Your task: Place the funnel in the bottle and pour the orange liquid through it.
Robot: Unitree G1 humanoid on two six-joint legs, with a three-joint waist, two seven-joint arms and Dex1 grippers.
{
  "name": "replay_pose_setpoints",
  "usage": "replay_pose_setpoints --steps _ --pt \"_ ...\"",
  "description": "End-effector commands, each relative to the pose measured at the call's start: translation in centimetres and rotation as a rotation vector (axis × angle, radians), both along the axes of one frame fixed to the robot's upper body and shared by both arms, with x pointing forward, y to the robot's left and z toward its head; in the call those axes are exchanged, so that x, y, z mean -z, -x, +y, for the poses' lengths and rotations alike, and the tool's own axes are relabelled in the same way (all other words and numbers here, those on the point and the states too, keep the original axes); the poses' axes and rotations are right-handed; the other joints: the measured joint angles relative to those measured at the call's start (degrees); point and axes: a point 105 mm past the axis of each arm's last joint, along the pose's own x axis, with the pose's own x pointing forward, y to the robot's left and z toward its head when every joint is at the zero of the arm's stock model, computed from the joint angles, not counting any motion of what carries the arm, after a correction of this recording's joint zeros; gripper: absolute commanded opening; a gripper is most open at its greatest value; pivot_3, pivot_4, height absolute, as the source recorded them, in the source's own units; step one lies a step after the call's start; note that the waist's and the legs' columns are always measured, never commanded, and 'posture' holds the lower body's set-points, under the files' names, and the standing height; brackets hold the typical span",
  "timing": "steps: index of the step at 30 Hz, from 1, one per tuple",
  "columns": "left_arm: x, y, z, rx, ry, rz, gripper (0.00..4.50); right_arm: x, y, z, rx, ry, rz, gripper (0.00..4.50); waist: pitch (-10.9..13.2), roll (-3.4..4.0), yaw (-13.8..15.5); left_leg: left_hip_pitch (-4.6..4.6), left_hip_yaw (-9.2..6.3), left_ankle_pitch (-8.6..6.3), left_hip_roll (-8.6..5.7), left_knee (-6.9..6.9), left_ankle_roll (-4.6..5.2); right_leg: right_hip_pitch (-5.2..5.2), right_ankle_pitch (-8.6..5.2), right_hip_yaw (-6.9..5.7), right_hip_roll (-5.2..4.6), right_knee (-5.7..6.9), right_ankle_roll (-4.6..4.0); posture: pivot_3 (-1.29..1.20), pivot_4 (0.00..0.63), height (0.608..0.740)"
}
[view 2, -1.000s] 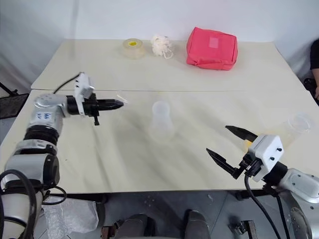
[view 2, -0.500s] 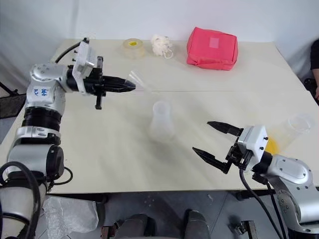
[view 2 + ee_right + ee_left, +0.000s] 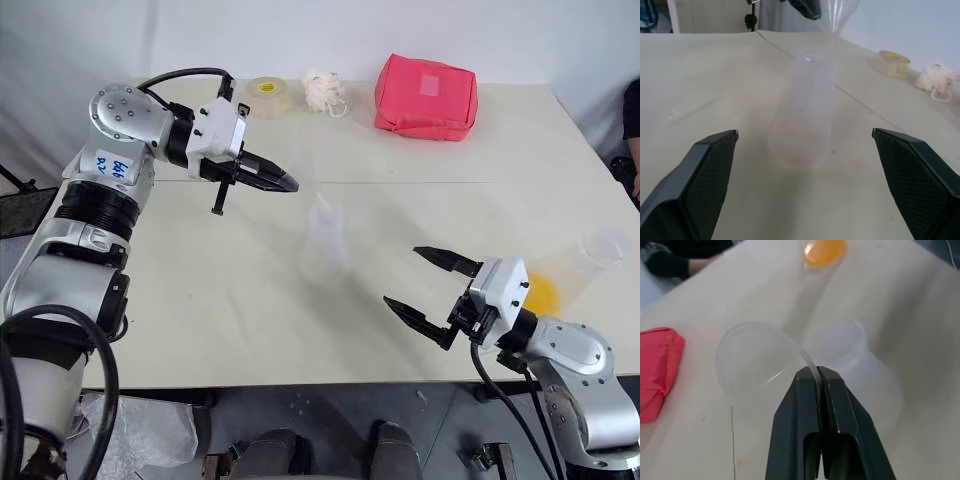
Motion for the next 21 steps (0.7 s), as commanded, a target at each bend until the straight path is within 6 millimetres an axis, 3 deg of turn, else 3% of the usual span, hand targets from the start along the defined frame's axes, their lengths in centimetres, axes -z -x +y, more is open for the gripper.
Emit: replay_pose_setpoints --steps 1,18,21 --pt "-0.7 1.3 0.1 0.108 -0.109 -0.033 0.02 -0.8 0.5 0.2 0.0 -0.002 -0.056 4.5 0.0 0.0 0.01 -0.01 -0.01 0.0 0.0 0.0 0.0 0.0 0.0 0.0 0.0 -0.01 0.0 0.0 0.15 0.74" --pt "-0.4 2.2 -2.2 0.282 -0.37 -0.224 0.02 -0.1 0.4 0.2 0.025 -0.007 -0.059 4.5 0.01 -0.01 0.13 -0.08 0.0 0.0 -0.01 0.02 0.02 -0.01 0.0 -0.01 0.0 -0.08 0.0 0.0 0.15 0.74" --pt "-0.7 2.4 -2.7 0.296 -0.354 -0.225 0.64 0.0 0.5 0.2 0.032 -0.008 -0.061 4.5 0.01 -0.01 0.1 -0.09 0.0 0.0 -0.01 0.01 0.03 -0.01 0.0 -0.01 0.0 -0.1 0.0 0.0 0.15 0.74"
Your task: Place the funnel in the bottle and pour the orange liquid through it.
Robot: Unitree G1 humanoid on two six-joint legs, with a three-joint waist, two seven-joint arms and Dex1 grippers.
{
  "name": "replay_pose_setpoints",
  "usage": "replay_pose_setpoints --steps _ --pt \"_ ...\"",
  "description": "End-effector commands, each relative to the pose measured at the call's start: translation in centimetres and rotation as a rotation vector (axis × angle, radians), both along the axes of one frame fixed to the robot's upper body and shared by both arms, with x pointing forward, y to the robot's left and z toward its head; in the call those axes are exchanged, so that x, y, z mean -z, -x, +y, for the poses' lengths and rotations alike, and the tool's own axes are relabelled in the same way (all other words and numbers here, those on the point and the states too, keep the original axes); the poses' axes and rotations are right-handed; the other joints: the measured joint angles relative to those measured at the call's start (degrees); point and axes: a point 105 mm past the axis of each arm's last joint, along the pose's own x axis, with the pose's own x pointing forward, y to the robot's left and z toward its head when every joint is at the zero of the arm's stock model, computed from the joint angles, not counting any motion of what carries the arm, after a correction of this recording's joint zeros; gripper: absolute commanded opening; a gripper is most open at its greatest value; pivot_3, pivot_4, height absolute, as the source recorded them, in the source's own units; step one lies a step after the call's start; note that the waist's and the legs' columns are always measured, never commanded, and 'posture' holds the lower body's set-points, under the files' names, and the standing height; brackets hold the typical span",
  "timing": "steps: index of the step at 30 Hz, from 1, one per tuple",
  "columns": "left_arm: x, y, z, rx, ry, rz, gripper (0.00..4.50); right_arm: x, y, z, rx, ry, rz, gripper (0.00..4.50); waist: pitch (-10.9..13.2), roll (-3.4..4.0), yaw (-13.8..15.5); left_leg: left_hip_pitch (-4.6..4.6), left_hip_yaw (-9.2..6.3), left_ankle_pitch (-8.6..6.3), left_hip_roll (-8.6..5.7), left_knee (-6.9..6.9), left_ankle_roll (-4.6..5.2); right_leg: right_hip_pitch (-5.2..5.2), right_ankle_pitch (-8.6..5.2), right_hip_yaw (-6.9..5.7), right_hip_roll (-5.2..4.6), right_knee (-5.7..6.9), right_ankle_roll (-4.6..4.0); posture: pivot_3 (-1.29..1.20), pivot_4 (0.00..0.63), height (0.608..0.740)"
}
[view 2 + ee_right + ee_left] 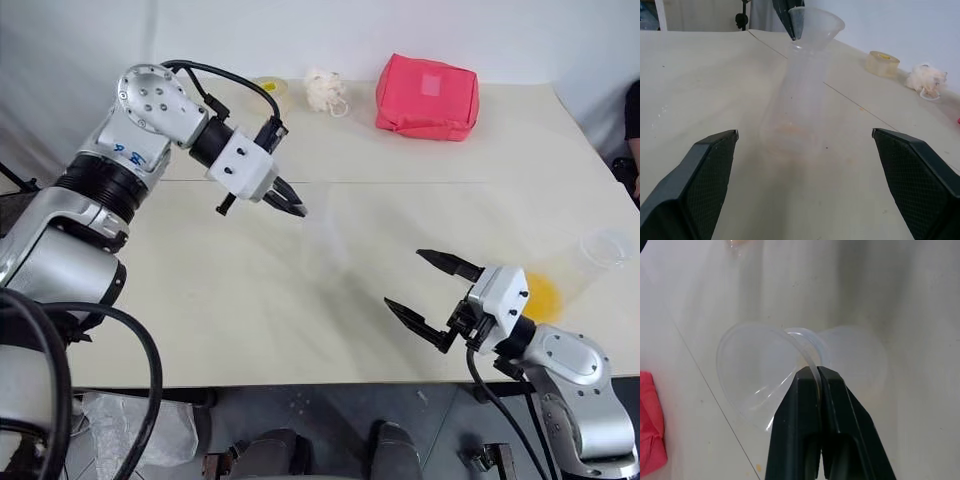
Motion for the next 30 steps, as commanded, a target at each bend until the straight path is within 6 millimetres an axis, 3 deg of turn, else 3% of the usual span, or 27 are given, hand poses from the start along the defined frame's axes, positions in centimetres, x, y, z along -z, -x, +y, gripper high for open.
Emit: replay_pose_setpoints --steps 1,12,16,19,23,30 --pt "-1.2 1.2 -0.3 0.087 -0.051 0.004 0.91 -0.5 0.3 0.2 0.0 -0.006 -0.042 4.5 0.0 0.0 -0.01 0.0 0.0 0.0 0.0 0.0 0.0 0.0 0.0 0.0 0.0 0.0 0.0 0.0 0.15 0.74" --pt "-3.6 1.6 -0.2 0.037 0.111 0.115 4.34 -1.0 0.1 -0.8 0.04 0.011 -0.06 4.5 0.0 0.0 -0.01 -0.01 -0.02 0.0 0.0 0.0 0.02 -0.01 0.0 0.0 0.0 0.0 0.0 0.0 0.15 0.74" --pt "-5.1 1.7 0.9 -0.008 0.262 0.216 4.43 -1.1 0.4 -1.8 0.084 0.024 -0.054 4.5 0.01 0.0 -0.07 -0.02 -0.05 0.0 0.02 -0.01 0.02 -0.05 0.0 0.02 0.0 0.01 0.0 0.0 0.15 0.74" --pt "-5.1 1.9 2.7 -0.048 0.378 0.33 4.43 -1.4 1.0 -2.8 0.139 0.023 -0.054 4.5 -0.01 0.07 -0.16 -0.01 -0.08 0.0 0.03 -0.02 0.02 -0.06 0.0 0.04 0.0 0.02 0.0 0.0 0.15 0.74" --pt "-3.1 2.4 5.0 -0.109 0.538 0.511 4.43 -1.8 1.8 -4.5 0.271 0.013 -0.063 4.5 -0.04 0.14 -0.17 0.09 -0.12 0.0 0.11 -0.04 0.02 -0.06 0.0 0.09 0.0 0.16 0.0 0.0 0.15 0.74" --pt "4.8 3.1 8.3 -0.347 0.767 0.768 4.43 -2.1 4.3 -7.9 0.647 -0.067 -0.042 4.5 -0.06 0.18 0.0 0.07 -0.27 0.0 0.24 0.01 0.01 -0.04 0.0 0.19 -0.03 0.21 0.0 0.0 0.15 0.74"
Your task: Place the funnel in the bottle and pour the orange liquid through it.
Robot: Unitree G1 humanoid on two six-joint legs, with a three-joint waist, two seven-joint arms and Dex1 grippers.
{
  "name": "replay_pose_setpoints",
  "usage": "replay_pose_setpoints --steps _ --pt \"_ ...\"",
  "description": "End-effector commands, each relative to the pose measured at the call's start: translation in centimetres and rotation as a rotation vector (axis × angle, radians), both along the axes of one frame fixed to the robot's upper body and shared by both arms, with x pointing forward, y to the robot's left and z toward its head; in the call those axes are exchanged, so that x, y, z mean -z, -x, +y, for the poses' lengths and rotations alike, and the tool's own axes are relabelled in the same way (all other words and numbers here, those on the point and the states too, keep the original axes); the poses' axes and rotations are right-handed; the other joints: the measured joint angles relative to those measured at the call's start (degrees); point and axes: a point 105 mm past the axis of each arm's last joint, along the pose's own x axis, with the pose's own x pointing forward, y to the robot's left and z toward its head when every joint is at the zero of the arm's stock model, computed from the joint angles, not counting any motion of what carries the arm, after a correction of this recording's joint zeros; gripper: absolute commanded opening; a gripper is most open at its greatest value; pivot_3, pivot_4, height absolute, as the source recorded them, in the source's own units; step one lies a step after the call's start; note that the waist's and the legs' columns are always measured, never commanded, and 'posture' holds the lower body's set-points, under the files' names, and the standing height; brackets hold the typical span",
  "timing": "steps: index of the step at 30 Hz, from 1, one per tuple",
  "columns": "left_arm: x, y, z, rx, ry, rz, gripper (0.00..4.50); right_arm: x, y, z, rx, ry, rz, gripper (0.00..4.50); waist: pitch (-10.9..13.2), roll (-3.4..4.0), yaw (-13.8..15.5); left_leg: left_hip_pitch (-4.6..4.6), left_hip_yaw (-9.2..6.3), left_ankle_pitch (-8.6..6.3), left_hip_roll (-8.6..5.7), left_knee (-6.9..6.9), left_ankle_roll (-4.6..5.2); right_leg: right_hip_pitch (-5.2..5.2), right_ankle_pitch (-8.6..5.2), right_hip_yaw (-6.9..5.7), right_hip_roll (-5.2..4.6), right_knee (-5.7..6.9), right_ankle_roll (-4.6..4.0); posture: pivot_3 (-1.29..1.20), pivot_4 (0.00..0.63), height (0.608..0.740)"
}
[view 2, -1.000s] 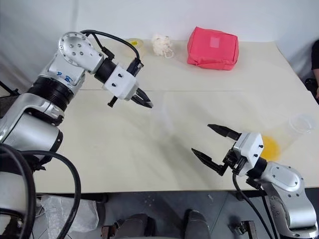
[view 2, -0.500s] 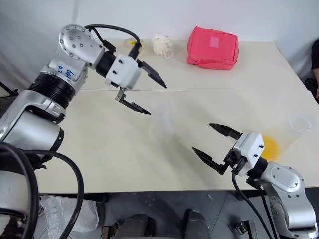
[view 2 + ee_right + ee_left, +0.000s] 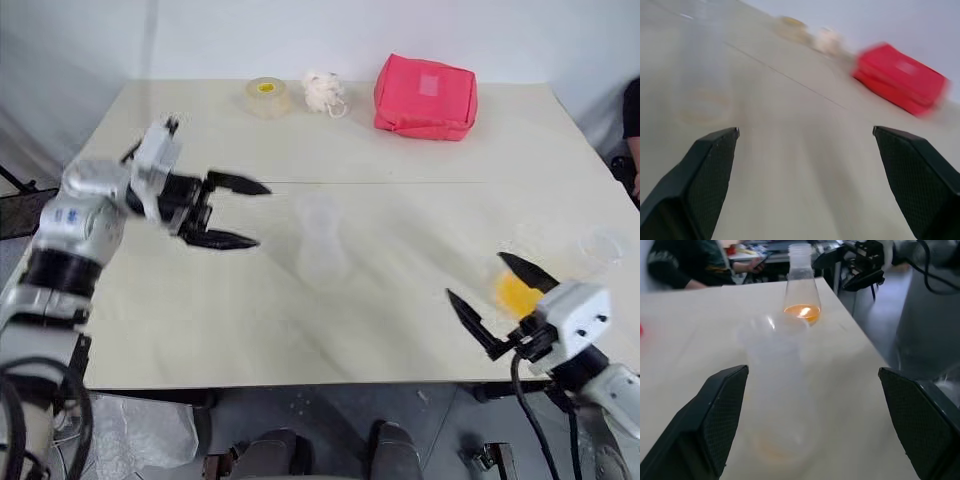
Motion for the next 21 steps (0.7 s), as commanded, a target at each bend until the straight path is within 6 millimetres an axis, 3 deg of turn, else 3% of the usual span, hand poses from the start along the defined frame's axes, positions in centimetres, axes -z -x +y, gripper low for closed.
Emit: replay_pose_setpoints --steps 1,8,12,21 --pt "1.2 0.5 0.8 -0.072 0.09 0.023 4.43 -1.5 1.6 -1.3 0.184 -0.049 -0.05 4.5 -0.02 0.04 0.11 0.04 0.0 0.0 0.0 -0.01 0.0 0.02 0.0 0.05 -0.02 0.02 0.0 0.0 0.15 0.74" --pt "4.8 1.3 0.8 -0.063 0.166 0.116 4.43 -1.0 4.0 -3.5 0.42 -0.121 -0.053 4.5 -0.03 0.05 0.12 0.12 0.04 0.0 -0.11 0.02 -0.01 0.11 0.0 0.12 0.01 0.01 0.0 0.0 0.15 0.74" --pt "4.8 1.4 0.2 -0.028 0.225 0.12 4.43 -0.4 4.6 -4.6 0.519 -0.156 -0.055 4.5 -0.07 0.11 -0.1 0.28 0.23 0.0 -0.2 -0.12 -0.02 0.11 0.0 0.22 0.05 0.01 -0.01 0.0 0.15 0.74" --pt "5.6 1.3 -0.8 -0.01 0.191 0.098 4.43 0.8 2.8 -7.6 0.609 -0.235 -0.069 4.5 -0.09 0.14 -0.1 0.33 0.33 -0.01 -0.2 -0.17 -0.05 0.1 -0.01 0.29 0.12 -0.03 -0.02 0.0 0.15 0.74"
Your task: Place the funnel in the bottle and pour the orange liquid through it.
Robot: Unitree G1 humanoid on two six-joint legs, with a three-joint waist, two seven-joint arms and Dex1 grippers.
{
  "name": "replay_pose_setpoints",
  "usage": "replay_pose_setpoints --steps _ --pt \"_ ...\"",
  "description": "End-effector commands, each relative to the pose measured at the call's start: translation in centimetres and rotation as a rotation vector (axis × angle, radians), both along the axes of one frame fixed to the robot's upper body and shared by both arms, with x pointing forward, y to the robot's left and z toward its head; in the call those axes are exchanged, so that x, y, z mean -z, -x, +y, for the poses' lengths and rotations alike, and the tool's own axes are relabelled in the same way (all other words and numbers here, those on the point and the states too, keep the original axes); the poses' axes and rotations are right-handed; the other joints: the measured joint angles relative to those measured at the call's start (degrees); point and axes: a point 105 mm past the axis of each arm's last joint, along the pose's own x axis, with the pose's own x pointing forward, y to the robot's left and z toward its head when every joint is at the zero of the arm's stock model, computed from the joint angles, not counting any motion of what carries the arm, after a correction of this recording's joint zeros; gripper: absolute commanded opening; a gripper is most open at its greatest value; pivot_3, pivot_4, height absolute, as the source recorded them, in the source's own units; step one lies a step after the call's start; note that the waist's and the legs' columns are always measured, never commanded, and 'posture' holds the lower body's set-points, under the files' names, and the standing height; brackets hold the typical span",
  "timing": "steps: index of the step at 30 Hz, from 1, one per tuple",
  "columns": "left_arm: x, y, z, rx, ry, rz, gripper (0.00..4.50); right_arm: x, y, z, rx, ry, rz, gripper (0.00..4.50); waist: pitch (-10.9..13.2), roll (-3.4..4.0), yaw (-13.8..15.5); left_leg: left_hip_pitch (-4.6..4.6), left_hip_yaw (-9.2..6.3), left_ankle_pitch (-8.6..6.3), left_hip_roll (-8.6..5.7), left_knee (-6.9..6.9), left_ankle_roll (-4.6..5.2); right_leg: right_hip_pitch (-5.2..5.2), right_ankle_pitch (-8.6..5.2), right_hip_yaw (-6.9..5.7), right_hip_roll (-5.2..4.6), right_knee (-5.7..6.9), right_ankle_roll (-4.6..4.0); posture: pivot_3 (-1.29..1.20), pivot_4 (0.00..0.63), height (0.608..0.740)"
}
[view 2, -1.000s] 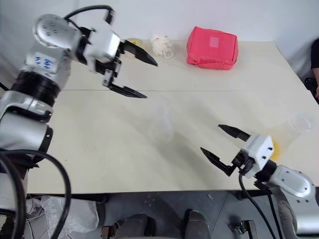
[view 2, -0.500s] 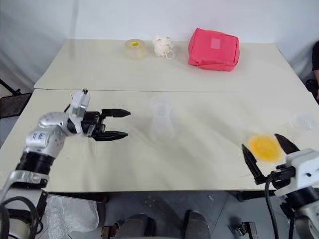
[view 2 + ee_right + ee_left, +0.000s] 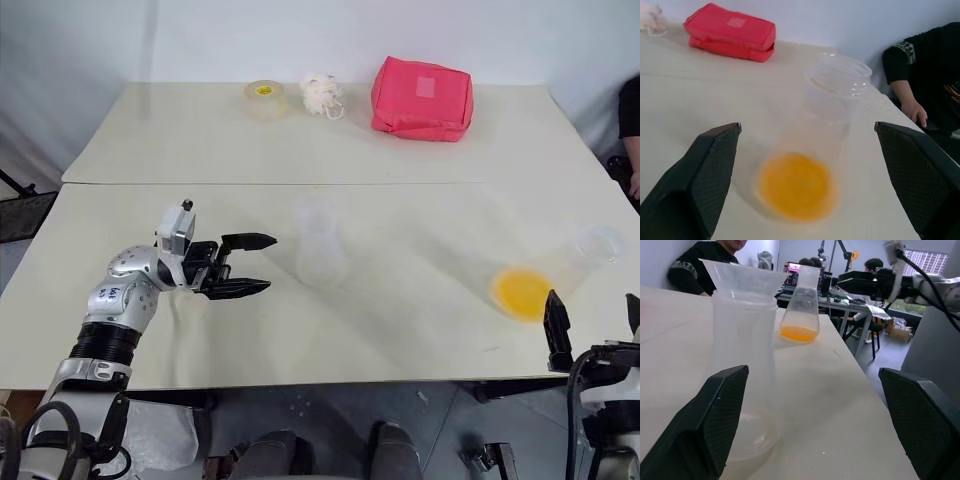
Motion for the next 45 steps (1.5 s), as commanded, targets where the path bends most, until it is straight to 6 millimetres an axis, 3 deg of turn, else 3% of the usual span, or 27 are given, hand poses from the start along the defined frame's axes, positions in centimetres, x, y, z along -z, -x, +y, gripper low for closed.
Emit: replay_pose_setpoints --steps 1,9,26,29,33,34,39,45 --pt "-0.3 0.1 0.1 0.002 -0.01 -0.04 4.43 -0.3 -0.3 -1.3 0.035 0.019 -0.022 4.5 0.0 0.0 0.01 -0.01 0.01 0.0 0.0 0.01 0.0 0.0 0.0 0.02 0.0 -0.01 0.0 0.0 0.15 0.74" --pt "-0.4 0.9 -0.1 0.003 -0.006 -0.037 4.43 -0.9 -2.9 -3.2 0.065 0.022 -0.07 4.5 -0.06 0.11 -0.1 0.0 0.02 0.0 0.03 -0.01 0.0 -0.01 0.0 0.05 0.0 -0.01 0.0 0.0 0.15 0.74" --pt "-1.0 2.1 -0.6 -0.035 0.007 -0.027 4.43 -1.6 -7.8 -4.3 -0.014 0.007 -0.138 4.5 -0.06 0.18 -0.14 0.0 -0.01 0.0 0.12 -0.02 0.0 -0.01 0.0 0.07 -0.04 -0.01 0.0 0.0 0.15 0.74" --pt "-1.1 2.0 -0.5 -0.042 0.003 -0.03 4.5 -1.5 -8.4 -4.6 0.016 -0.009 -0.138 3.86 -0.06 0.19 -0.15 0.0 0.0 0.0 0.12 -0.02 0.0 -0.01 0.0 0.07 -0.04 -0.02 0.0 0.0 0.15 0.74" --pt "-1.3 1.8 -0.2 -0.048 -0.006 -0.038 4.5 -2.1 -8.6 -3.5 -0.02 -0.033 -0.168 2.54 -0.06 0.19 -0.1 -0.01 -0.01 0.0 0.17 -0.02 0.0 -0.01 0.0 0.07 -0.04 -0.02 0.0 0.0 0.15 0.74" --pt "-1.3 1.7 -0.1 -0.049 -0.007 -0.038 4.5 -2.3 -8.6 -3.3 -0.025 -0.036 -0.177 2.44 -0.06 0.19 -0.08 -0.01 -0.04 0.0 0.17 -0.01 0.0 0.0 0.0 0.06 -0.05 -0.01 0.0 0.0 0.15 0.74" --pt "-1.4 1.5 0.2 -0.039 -0.013 -0.045 4.5 -4.3 -8.4 -1.3 -0.069 0.004 -0.232 2.44 0.01 0.32 -0.21 -0.02 -0.01 0.0 0.16 -0.02 0.0 -0.02 0.0 0.06 -0.06 -0.02 0.0 0.0 0.15 0.74" --pt "-1.7 -0.1 0.4 -0.061 -0.012 -0.086 4.5 -8.0 -9.4 4.0 -0.186 0.181 -0.27 2.44 0.03 0.45 -0.31 -0.03 0.03 0.0 0.1 0.0 0.0 -0.04 0.0 0.06 -0.05 -0.03 0.0 0.0 0.15 0.74"
